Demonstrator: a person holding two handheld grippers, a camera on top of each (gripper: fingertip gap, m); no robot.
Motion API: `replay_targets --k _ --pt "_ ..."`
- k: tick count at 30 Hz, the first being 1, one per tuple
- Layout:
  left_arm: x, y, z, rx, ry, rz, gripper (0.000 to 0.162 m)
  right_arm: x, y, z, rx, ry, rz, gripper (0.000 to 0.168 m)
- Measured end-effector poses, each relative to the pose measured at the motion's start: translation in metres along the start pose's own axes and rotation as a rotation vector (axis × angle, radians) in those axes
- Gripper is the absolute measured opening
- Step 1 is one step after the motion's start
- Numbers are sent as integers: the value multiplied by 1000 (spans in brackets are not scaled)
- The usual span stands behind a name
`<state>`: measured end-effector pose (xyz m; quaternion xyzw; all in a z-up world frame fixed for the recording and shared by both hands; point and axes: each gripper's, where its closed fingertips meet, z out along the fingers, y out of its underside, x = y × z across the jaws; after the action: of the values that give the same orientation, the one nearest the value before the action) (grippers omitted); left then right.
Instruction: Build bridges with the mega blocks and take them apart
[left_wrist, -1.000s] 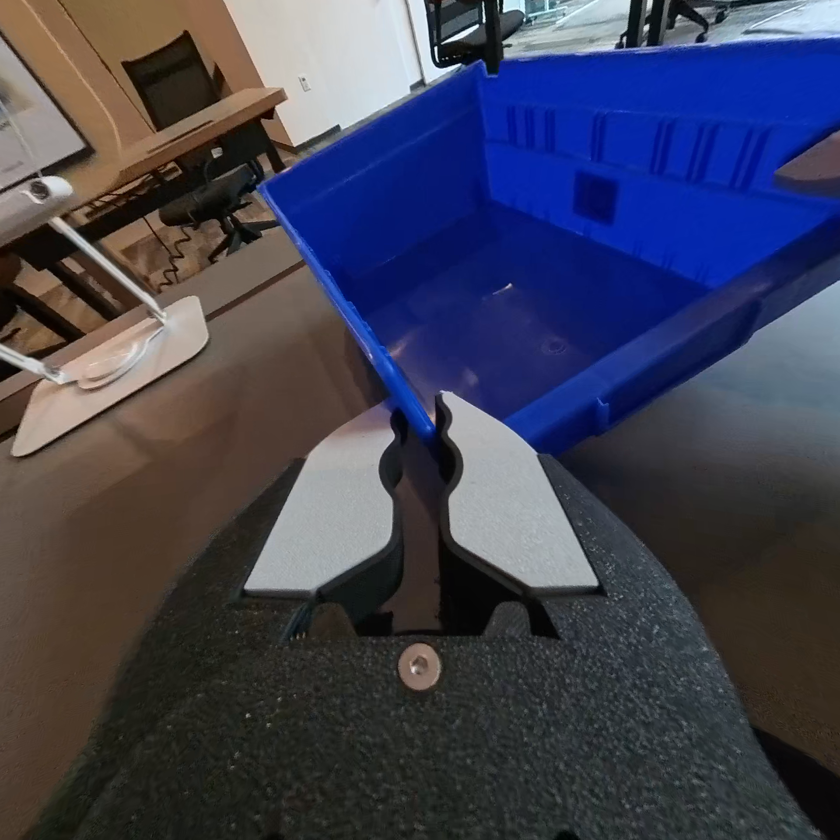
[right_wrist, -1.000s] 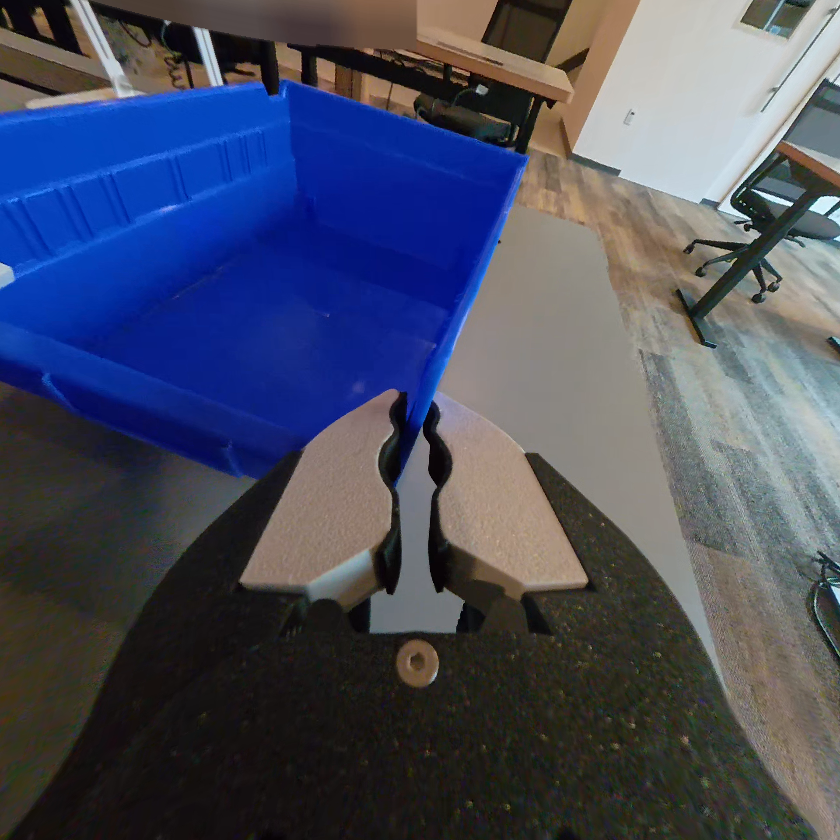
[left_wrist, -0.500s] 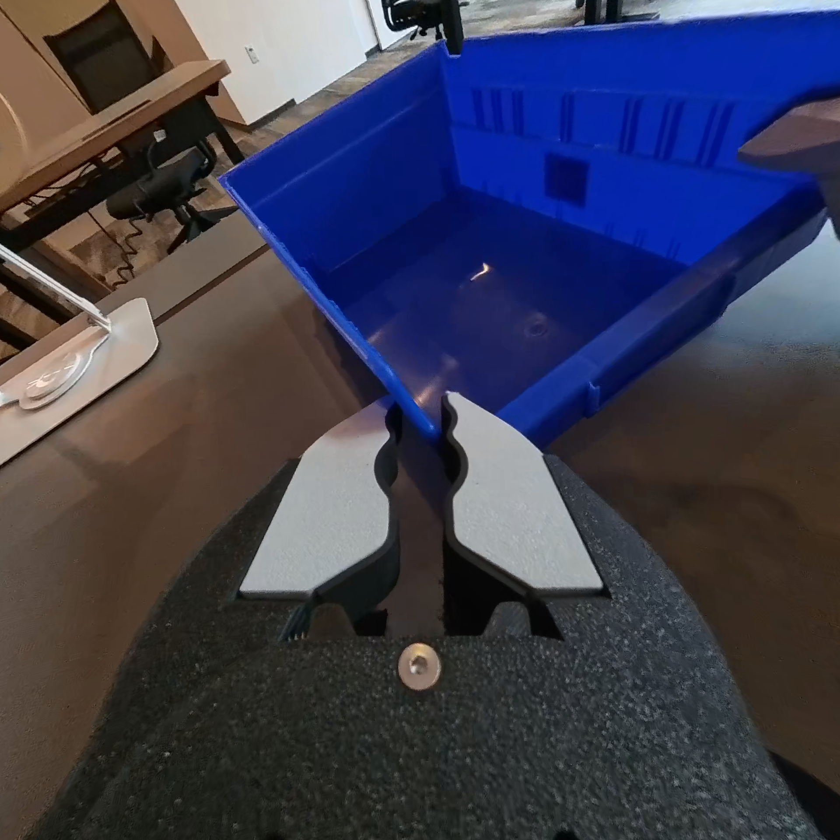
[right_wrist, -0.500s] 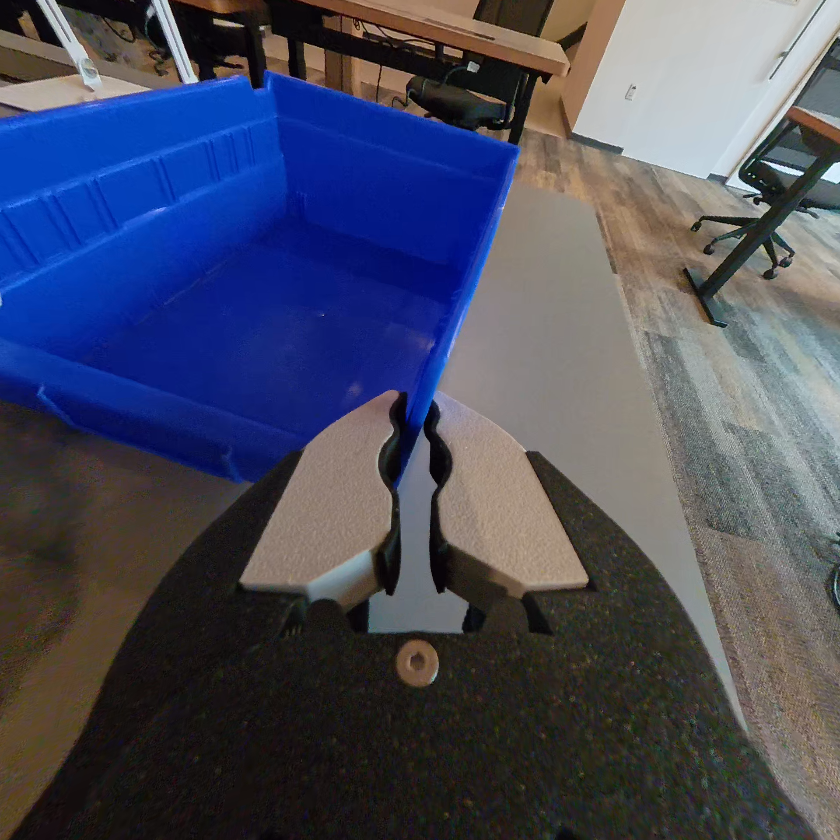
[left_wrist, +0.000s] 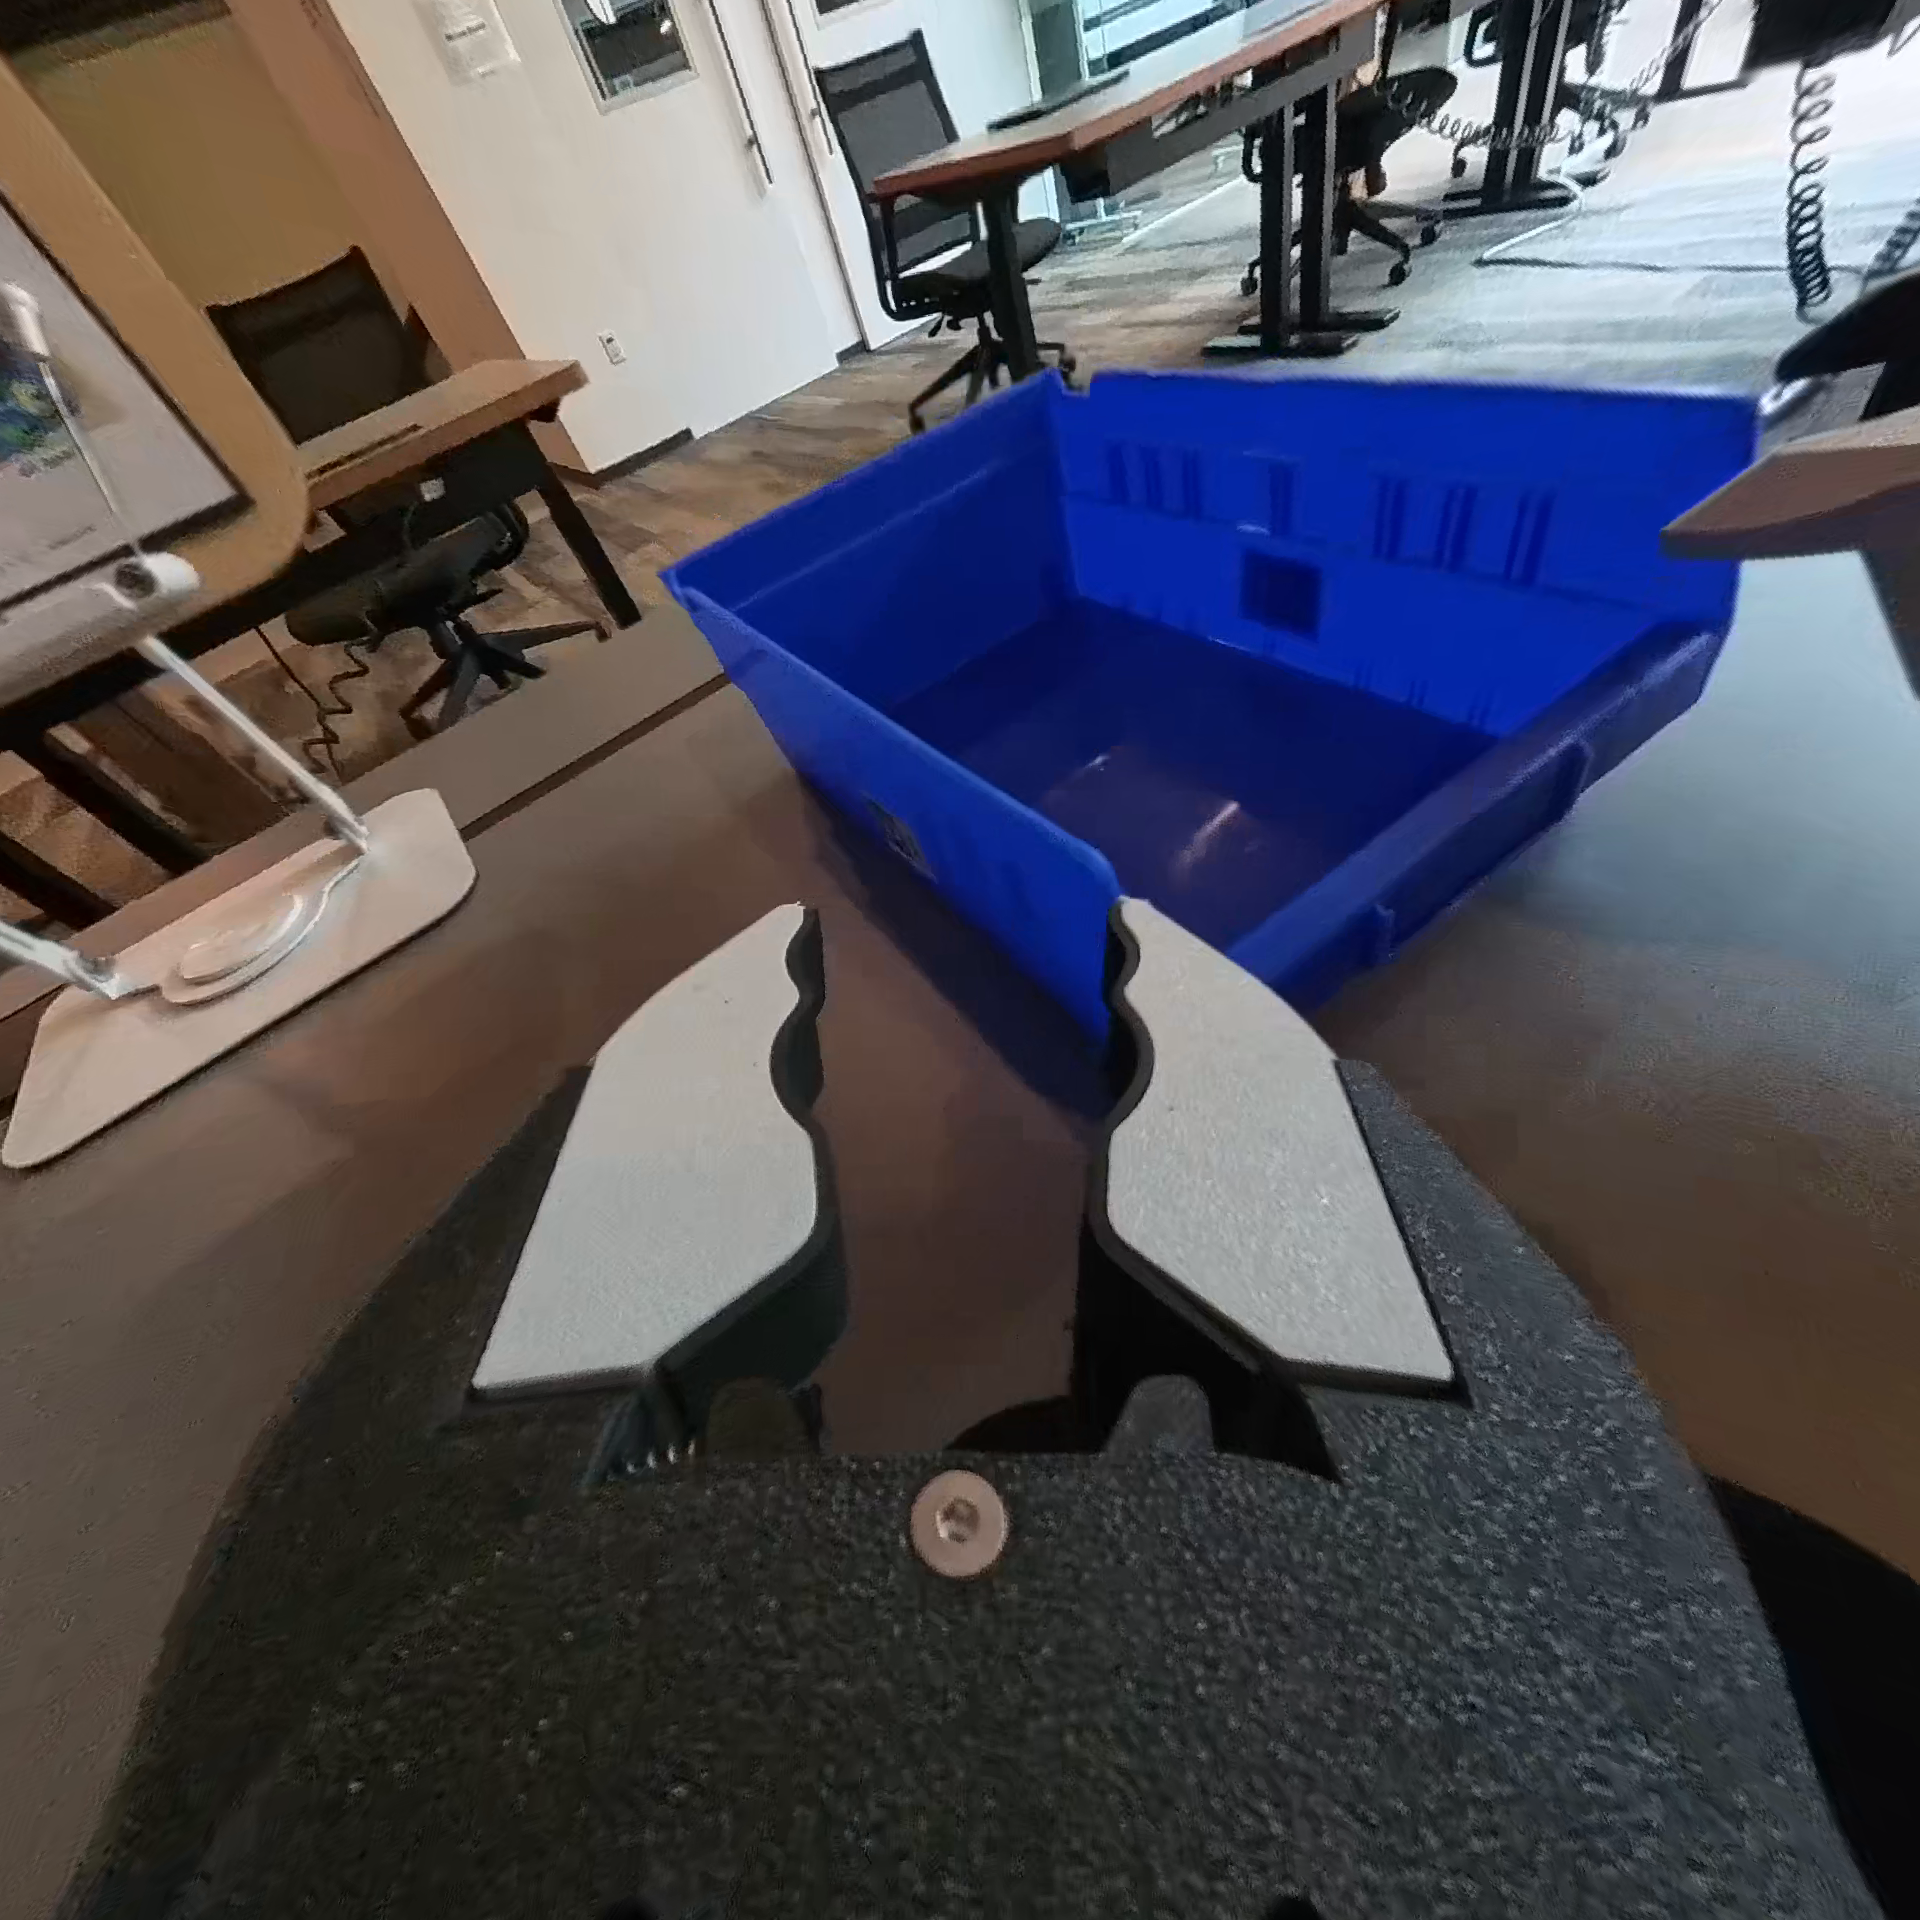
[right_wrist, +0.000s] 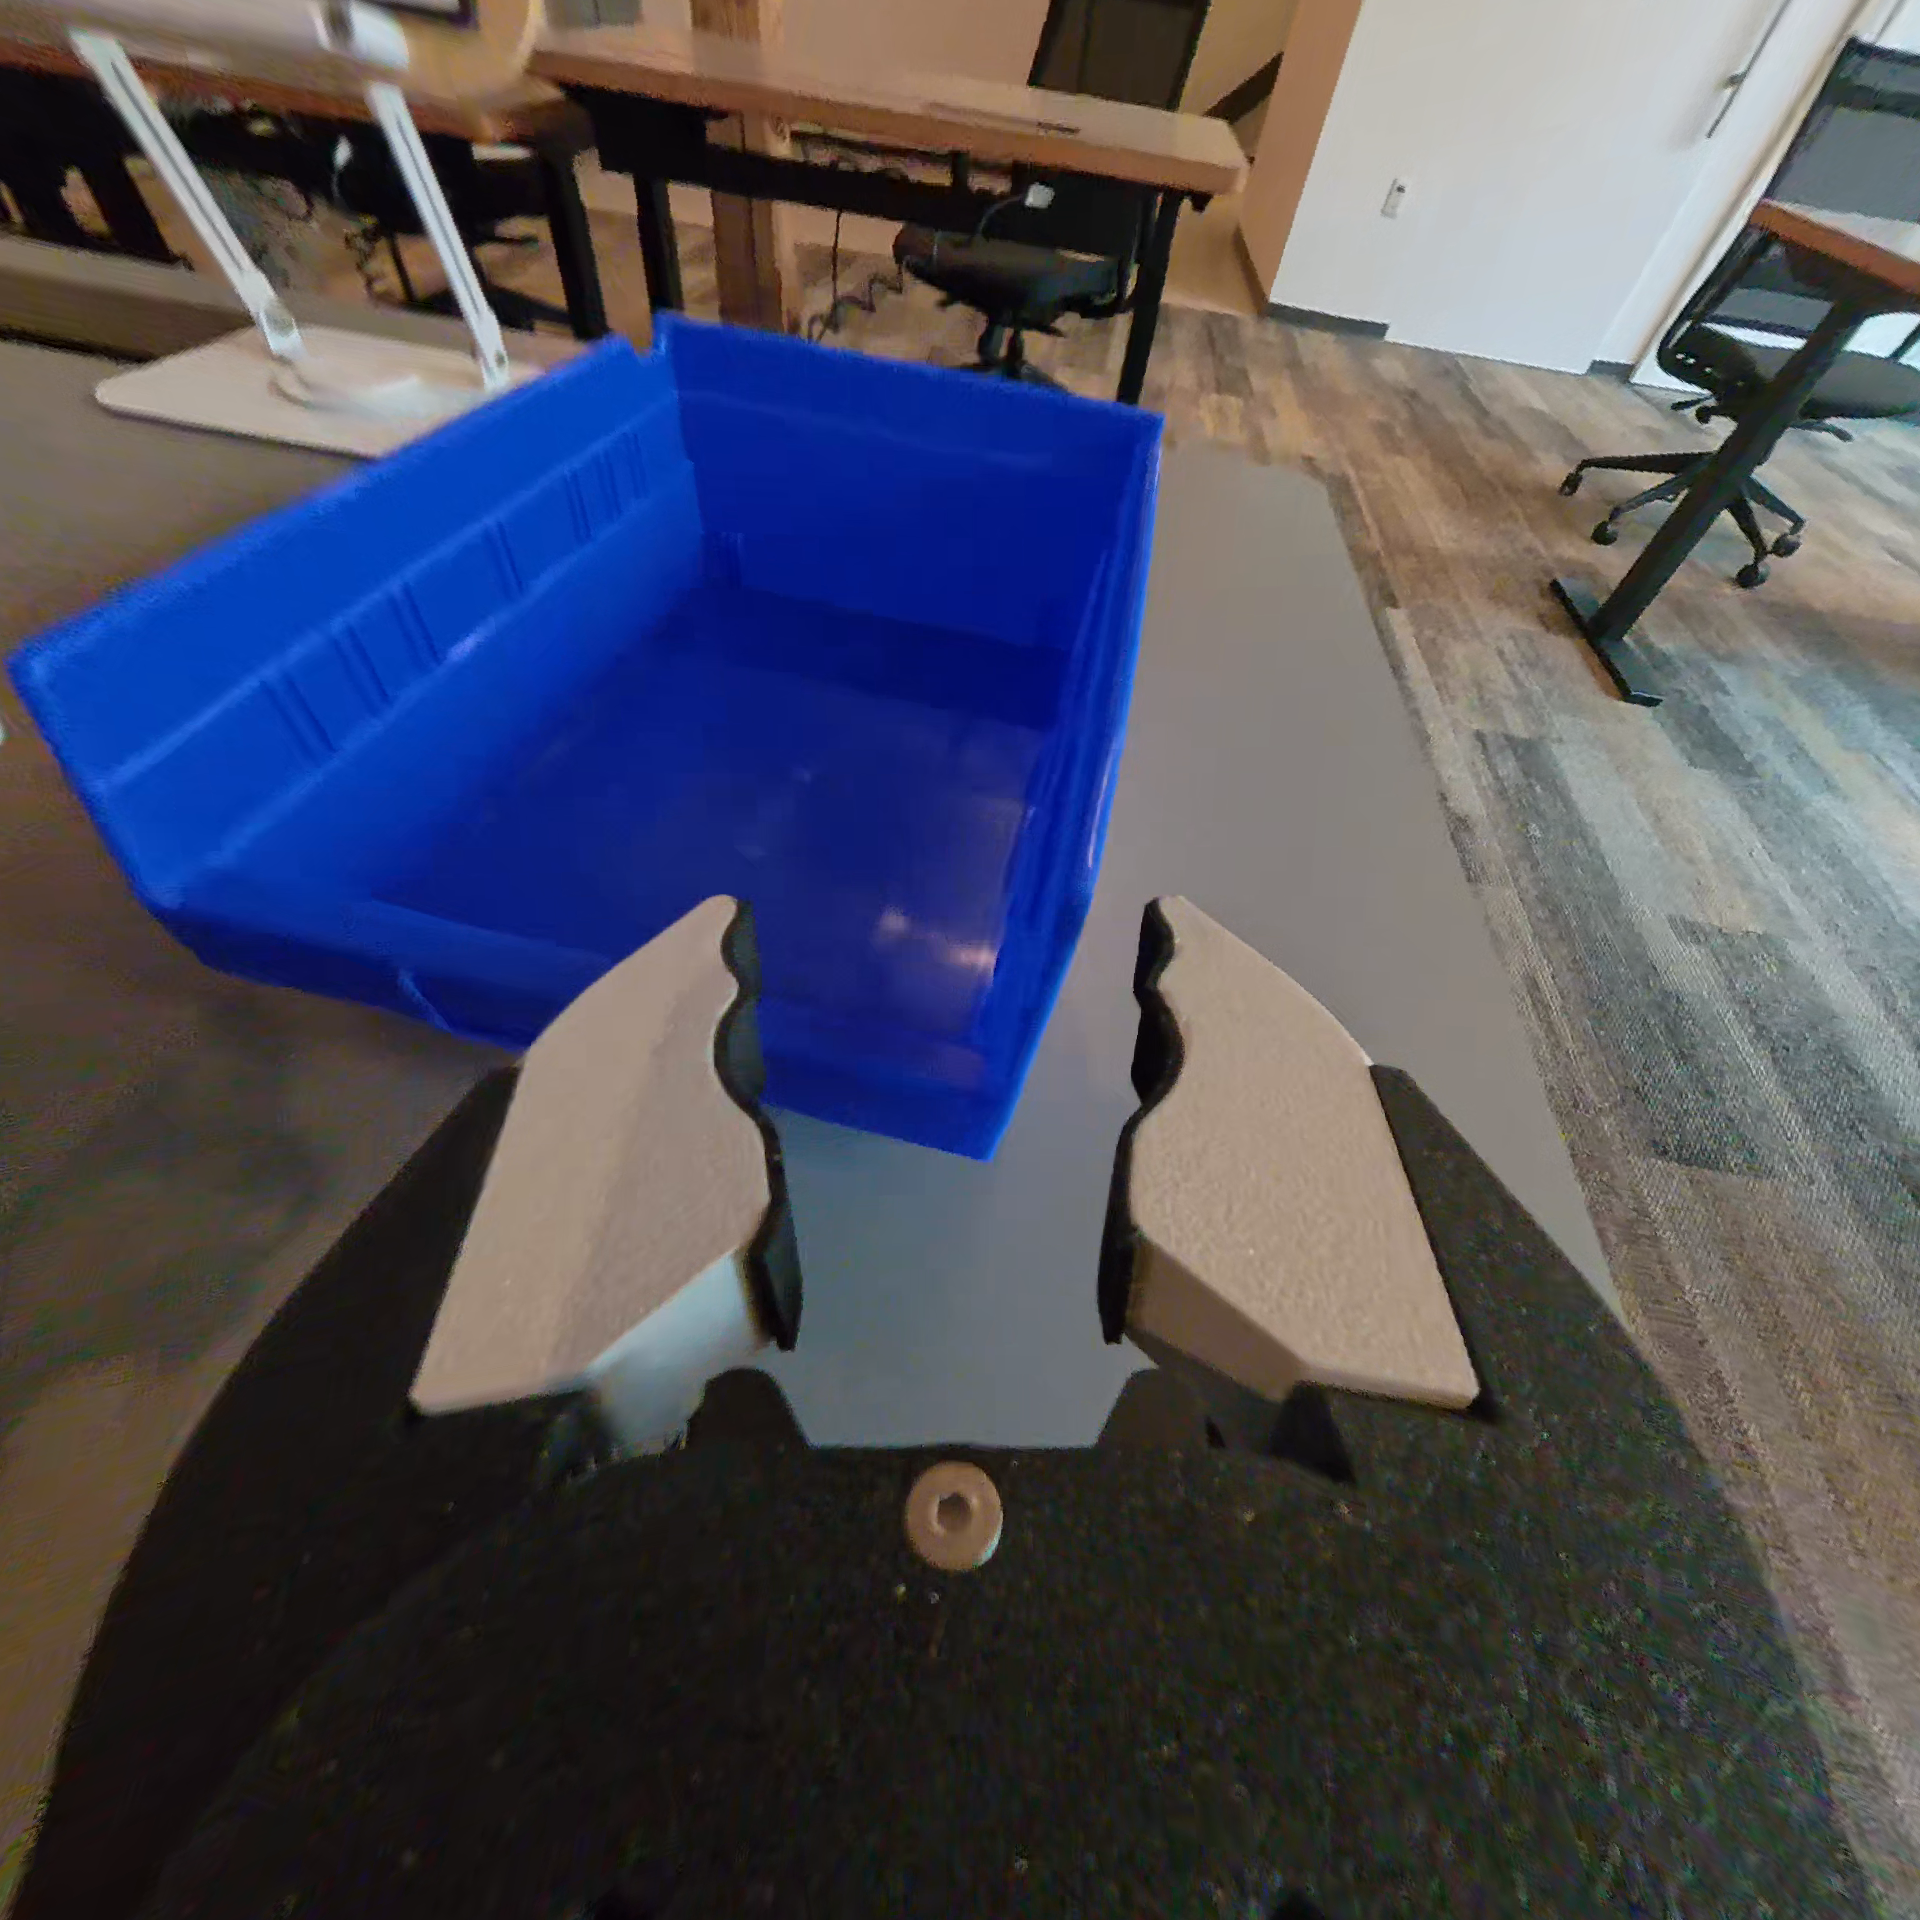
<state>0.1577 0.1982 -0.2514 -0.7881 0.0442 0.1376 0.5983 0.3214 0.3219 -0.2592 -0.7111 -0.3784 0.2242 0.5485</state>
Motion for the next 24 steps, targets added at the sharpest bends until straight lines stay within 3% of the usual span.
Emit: replay_targets --k 9,17,24 --pt "-65 -13 -54 77 -45 -94 47 -75 -60 -3 114 -90 -64 66" --pt "-125 -4 -95 91 -62 -154 46 -139 -82 13 79 -158 -144 68" --pt "-186 25 -127 51 -92 -171 44 -188 -89 28 44 -177 -168 69"
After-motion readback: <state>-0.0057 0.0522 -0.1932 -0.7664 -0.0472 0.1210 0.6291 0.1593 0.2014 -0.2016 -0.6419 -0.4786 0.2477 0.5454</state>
